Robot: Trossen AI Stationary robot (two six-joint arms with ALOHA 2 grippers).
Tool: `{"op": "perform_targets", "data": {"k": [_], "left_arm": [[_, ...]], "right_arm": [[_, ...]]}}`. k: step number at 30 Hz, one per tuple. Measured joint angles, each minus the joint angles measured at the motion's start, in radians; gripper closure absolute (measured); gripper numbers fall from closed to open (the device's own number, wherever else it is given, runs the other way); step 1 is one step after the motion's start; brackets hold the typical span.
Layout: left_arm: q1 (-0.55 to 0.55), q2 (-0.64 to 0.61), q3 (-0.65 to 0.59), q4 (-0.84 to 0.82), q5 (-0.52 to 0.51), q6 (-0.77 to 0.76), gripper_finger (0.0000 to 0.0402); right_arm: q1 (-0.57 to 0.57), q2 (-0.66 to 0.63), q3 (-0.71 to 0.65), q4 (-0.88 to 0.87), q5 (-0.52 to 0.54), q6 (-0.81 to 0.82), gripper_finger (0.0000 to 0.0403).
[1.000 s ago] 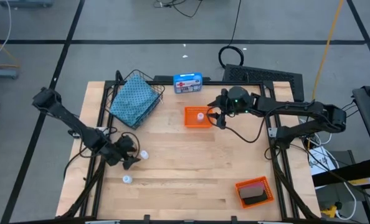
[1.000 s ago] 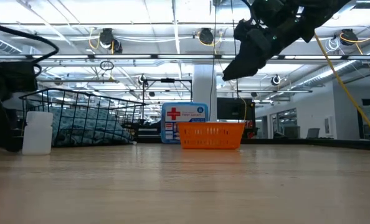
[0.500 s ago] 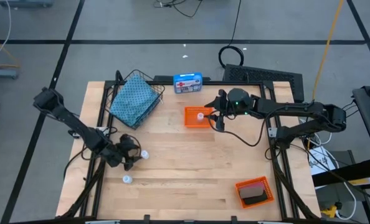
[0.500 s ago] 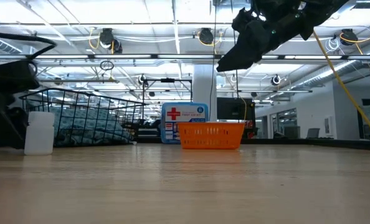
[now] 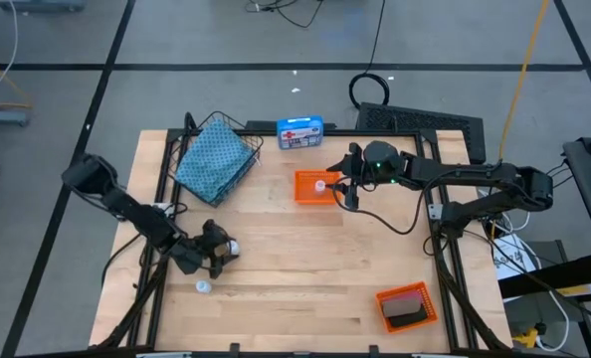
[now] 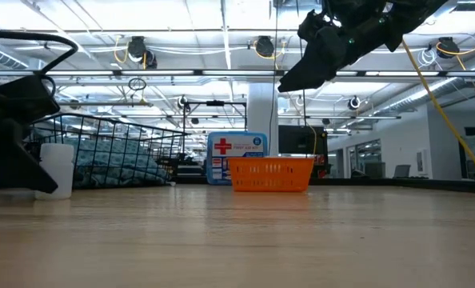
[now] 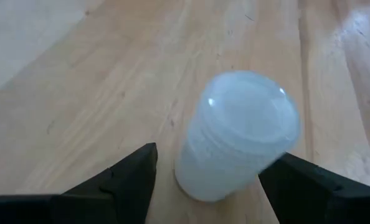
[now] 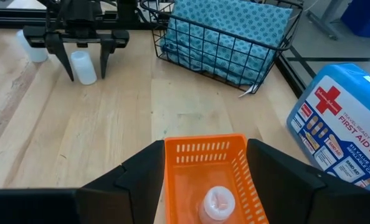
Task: Pick & place medical supplies in basket/bin
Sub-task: Put the top transparent pill bottle into the top orange bin
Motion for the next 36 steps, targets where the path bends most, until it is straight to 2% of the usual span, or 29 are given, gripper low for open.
{"op": "perform_targets", "data": {"k": [5,8,15,20,25,28,31,33,36], "left_arm": [[0.0,0.083,0.001,0.054,-0.037,0.013,0.0134],[0.0,0.099,0.0,0.069,-0.044,0.037,0.0158],[0.002,0.099,-0.002,0.085,-0.045,0.046,0.0243],[0.016,0.101,0.02,0.09,-0.075,0.047,0.0253],[0.107,0.103,0.099,0.078,-0.07,0.226,0.0249],[0.198,0.103,0.163,0.074,-0.068,0.338,0.0235],[0.306,0.103,0.218,0.069,-0.04,0.38,0.0238],[0.38,0.103,0.259,0.073,-0.007,0.385,0.0247],[0.472,0.102,0.314,0.077,0.1,0.447,0.0255]], "right_arm": [[0.0,0.0,0.0,0.0,0.0,0.0,0.0188],[0.0,0.0,0.0,0.0,0.0,0.0,0.019],[0.0,0.0,0.0,0.0,0.0,0.0,0.0193],[0.003,0.0,0.0,0.0,0.0,0.0,0.0193],[0.028,0.0,0.0,0.033,0.0,0.001,0.0193],[0.053,0.0,0.0,0.069,0.0,0.001,0.0193],[0.081,0.0,0.0,0.096,0.0,0.001,0.0193],[0.101,0.0,0.0,0.106,0.002,0.001,0.0193],[0.131,0.0,0.0,0.108,0.004,0.004,0.0193]]}}
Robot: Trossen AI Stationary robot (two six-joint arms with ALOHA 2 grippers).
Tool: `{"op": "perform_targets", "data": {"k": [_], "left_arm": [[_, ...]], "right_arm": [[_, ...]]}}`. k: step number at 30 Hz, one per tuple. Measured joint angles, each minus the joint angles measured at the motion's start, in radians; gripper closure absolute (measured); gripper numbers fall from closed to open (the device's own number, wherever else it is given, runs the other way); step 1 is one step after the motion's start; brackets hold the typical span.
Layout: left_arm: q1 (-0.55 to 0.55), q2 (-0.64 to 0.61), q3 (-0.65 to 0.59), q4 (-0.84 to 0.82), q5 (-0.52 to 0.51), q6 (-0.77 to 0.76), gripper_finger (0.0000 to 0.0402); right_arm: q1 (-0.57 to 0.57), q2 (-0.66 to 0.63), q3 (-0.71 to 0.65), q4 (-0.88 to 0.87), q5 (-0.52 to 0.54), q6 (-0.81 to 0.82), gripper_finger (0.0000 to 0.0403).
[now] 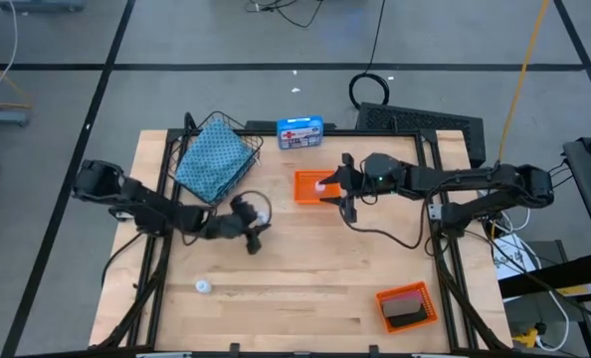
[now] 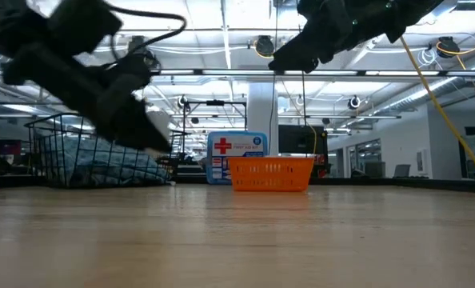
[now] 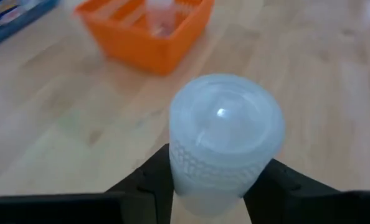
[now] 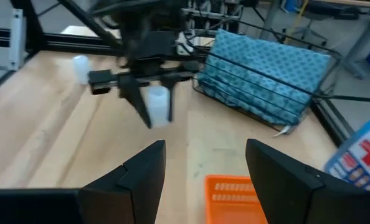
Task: Pick & place medical supplies in basket/bin
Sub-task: Put the top transparent pill bottle into the top orange bin
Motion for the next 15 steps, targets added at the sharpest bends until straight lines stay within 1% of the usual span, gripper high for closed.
{"op": "perform_targets", "data": {"k": [3,5,8,11,15], "left_arm": [[0.061,0.026,0.067,0.001,0.107,0.103,0.0252],[0.084,0.062,0.117,0.001,0.17,0.162,0.0242],[0.107,0.157,0.215,-0.02,0.252,0.215,0.0235],[0.124,0.275,0.336,-0.084,0.334,0.236,0.0243],[0.135,0.412,0.481,-0.148,0.413,0.24,0.0254]], "right_arm": [[0.031,0.0,0.0,-0.003,0.033,0.047,0.0193],[0.052,0.0,0.0,-0.022,0.063,0.058,0.019],[0.087,0.0,0.0,-0.043,0.114,0.073,0.018],[0.122,0.0,0.0,-0.062,0.155,0.08,0.0159],[0.155,0.0,0.014,-0.111,0.155,0.136,0.0128]]}}
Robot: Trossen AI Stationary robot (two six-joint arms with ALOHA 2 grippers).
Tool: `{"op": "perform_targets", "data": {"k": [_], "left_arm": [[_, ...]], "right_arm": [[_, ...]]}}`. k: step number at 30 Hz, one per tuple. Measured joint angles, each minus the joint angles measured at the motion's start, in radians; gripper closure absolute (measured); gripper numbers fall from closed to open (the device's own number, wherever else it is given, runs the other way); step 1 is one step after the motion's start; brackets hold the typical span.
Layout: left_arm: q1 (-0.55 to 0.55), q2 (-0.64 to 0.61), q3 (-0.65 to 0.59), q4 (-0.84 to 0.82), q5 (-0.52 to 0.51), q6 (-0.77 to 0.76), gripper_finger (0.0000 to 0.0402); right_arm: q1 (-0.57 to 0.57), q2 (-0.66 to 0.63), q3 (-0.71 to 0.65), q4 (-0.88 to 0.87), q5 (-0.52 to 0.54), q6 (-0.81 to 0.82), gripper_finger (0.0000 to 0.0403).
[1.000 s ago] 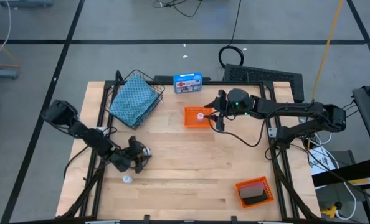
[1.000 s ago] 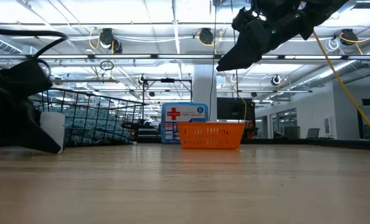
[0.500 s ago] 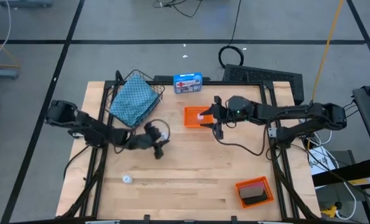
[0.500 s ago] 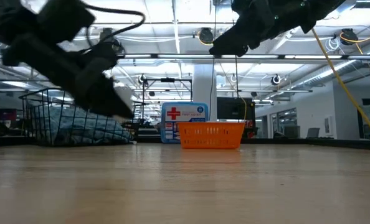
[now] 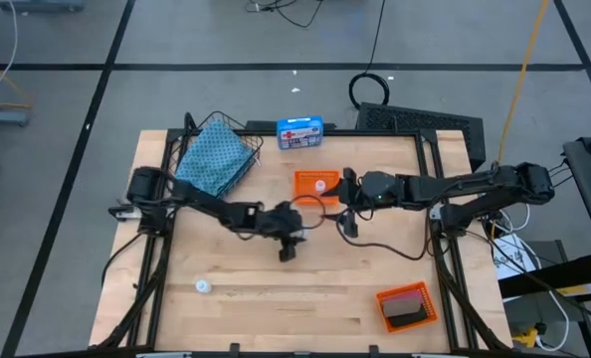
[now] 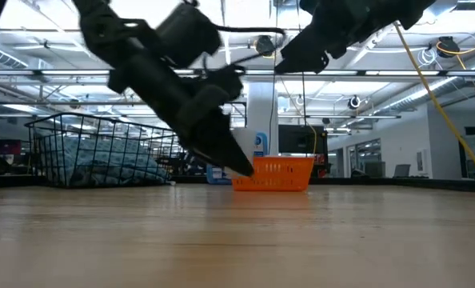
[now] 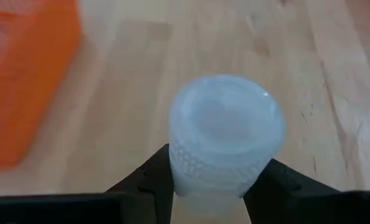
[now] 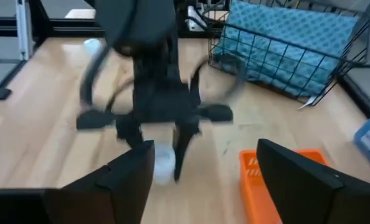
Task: Pick & place medical supplies in basket/bin
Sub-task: Put the top transparent pill bottle into the top orange bin
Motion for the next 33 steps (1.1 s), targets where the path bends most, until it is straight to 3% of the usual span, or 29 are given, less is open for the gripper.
{"op": "perform_targets", "data": {"k": [8,15,25,33], "left_arm": [[0.003,0.132,0.204,-0.078,0.039,0.12,0.0226],[0.02,0.111,0.308,-0.173,0.005,0.181,0.0257],[0.055,0.086,0.343,-0.193,0.003,0.193,0.0226],[0.049,0.086,0.343,-0.19,0.005,0.2,0.0258]], "right_arm": [[0.07,0.058,0.005,-0.039,0.035,-0.024,0.0105],[0.09,0.107,0.005,-0.062,0.078,-0.058,0.0118],[0.089,0.116,0.005,-0.065,0.078,-0.035,0.012],[0.082,0.116,0.006,-0.101,0.078,-0.035,0.0151]]}}
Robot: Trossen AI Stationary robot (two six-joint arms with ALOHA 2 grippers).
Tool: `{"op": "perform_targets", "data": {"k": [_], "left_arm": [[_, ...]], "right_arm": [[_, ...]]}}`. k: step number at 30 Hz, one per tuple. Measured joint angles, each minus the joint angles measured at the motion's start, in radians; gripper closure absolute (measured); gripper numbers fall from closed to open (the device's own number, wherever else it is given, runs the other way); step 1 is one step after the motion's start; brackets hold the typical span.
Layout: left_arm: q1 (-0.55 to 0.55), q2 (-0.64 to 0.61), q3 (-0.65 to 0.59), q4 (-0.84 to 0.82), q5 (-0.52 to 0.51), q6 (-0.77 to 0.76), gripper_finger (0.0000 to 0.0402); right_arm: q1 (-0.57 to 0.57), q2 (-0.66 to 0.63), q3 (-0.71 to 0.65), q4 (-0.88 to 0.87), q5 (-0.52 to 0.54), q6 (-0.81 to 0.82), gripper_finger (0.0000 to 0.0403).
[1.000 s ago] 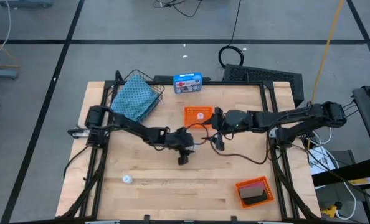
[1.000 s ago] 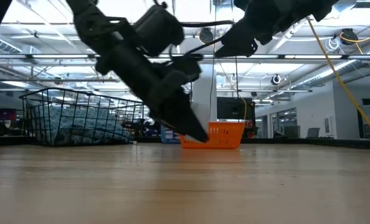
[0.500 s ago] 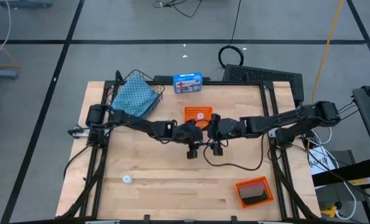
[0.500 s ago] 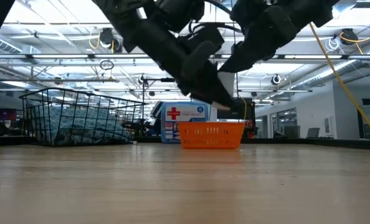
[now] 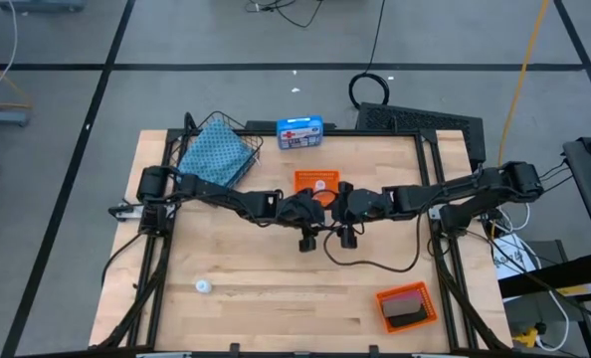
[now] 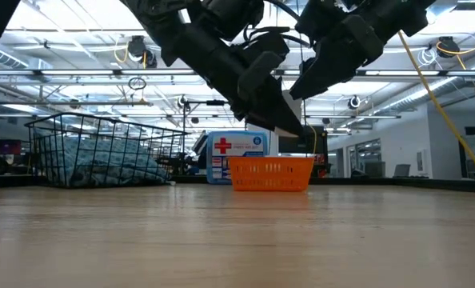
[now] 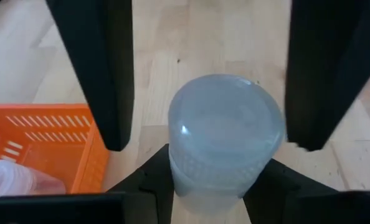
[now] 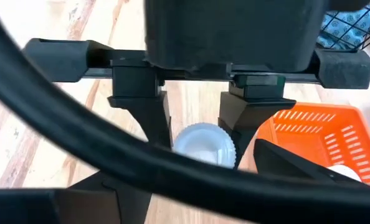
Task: Pick & place medical supplies in basket/bin
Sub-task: Put the top transparent pill bottle into the top orange bin
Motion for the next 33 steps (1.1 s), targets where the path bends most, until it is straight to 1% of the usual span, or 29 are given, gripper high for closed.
{"op": "perform_targets", "data": {"k": [2,6,8,10,15,18,20,26,29,33], "left_arm": [[-0.001,0.0,0.0,0.005,0.004,-0.001,0.0254],[-0.001,0.0,0.0,0.005,0.006,-0.001,0.0224],[-0.002,0.0,0.0,0.008,0.006,-0.001,0.0218],[-0.003,0.0,0.0,0.013,0.006,-0.001,0.0222],[-0.009,0.0,0.0,0.042,0.003,-0.001,0.0255],[-0.011,0.0,-0.001,0.049,0.0,0.001,0.0253],[-0.012,0.0,-0.001,0.051,0.0,0.001,0.0232],[-0.013,-0.012,-0.001,0.043,0.011,-0.058,0.0142],[-0.013,-0.07,-0.001,-0.042,0.011,-0.084,0.0111],[-0.008,-0.203,-0.001,-0.208,0.011,-0.071,0.0084]], "right_arm": [[0.0,0.0,0.0,0.0,0.0,0.0,0.0163],[-0.004,0.0,0.0,-0.003,0.0,0.0,0.0186],[-0.005,0.0,0.001,-0.007,0.0,0.0,0.0197],[-0.005,0.0,0.001,-0.01,0.0,-0.001,0.0208],[-0.004,0.0,0.001,-0.013,-0.001,0.0,0.0246],[-0.004,-0.001,0.001,-0.014,-0.003,0.0,0.0278],[-0.004,-0.001,0.001,-0.013,-0.002,0.0,0.0281],[-0.006,-0.001,0.001,-0.013,0.006,-0.004,0.0281],[-0.018,-0.001,0.001,-0.01,0.007,0.001,0.0281],[-0.037,0.0,0.001,-0.021,0.009,0.023,0.0278]]}}
